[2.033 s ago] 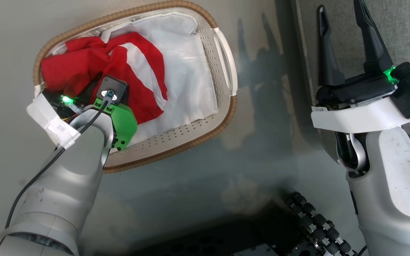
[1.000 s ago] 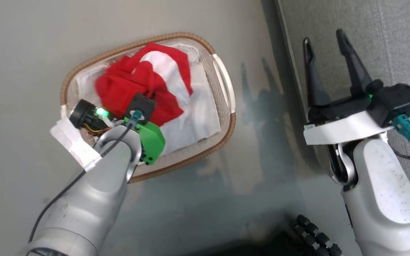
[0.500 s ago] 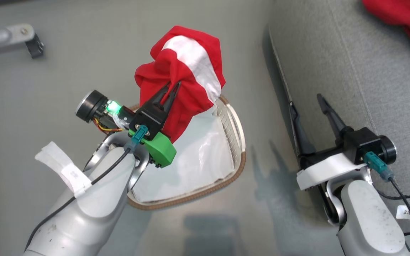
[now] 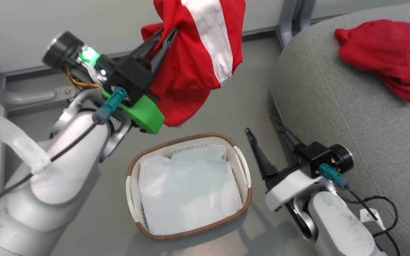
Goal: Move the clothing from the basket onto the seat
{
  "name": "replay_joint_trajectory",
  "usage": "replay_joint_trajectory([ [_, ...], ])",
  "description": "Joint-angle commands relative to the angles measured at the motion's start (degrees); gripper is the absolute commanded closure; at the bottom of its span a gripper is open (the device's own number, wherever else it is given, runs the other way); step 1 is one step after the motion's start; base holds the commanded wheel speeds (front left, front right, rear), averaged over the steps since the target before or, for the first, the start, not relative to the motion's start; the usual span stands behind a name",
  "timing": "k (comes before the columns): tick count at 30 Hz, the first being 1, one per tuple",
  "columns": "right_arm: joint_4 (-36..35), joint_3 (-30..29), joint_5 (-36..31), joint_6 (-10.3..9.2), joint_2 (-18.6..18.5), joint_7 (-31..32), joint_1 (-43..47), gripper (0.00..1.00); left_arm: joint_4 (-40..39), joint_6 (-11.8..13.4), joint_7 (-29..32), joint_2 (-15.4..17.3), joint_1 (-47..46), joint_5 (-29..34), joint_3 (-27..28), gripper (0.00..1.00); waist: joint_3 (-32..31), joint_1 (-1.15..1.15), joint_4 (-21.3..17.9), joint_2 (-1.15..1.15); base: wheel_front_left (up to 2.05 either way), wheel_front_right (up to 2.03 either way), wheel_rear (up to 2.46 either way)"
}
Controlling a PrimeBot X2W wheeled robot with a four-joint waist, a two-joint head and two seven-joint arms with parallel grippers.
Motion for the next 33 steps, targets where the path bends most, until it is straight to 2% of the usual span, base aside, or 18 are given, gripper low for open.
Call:
replay_joint_trajectory([
  [1,0.47,1.44,0.40,-0.08,-0.26,-0.26,-1.21,0.00,-1.38,-0.10,0.96,0.93,-1.59,-0.98,0.23,1.00,-2.30,0.01,-0.15,0.00,0.00,0.00,0.00],
  [7,2.09,7.02,1.94,-0.08,-0.25,-0.26,-4.91,0.00,-5.32,-0.19,3.67,1.88,-4.06,-4.19,1.28,1.00,-3.05,0.01,-0.10,0.00,0.00,0.00,0.00],
  [23,12.84,17.17,5.49,-0.08,-0.22,-0.26,-16.47,0.00,-11.98,-0.05,5.14,-0.31,-1.76,-7.18,-1.50,1.00,-4.05,0.01,1.99,0.00,0.00,0.00,0.00],
  [29,15.30,22.32,8.63,-0.08,-0.27,-0.26,-20.95,0.00,-13.52,0.02,5.54,-1.08,-0.79,-8.41,-2.46,1.00,-4.02,0.01,2.63,0.00,0.00,0.00,0.00],
  [33,14.42,25.23,9.58,-0.08,-0.18,-0.26,-23.42,0.00,-13.78,0.26,5.70,-1.26,-0.25,-9.27,-2.51,1.00,-3.89,0.01,2.96,0.00,0.00,0.00,0.00],
])
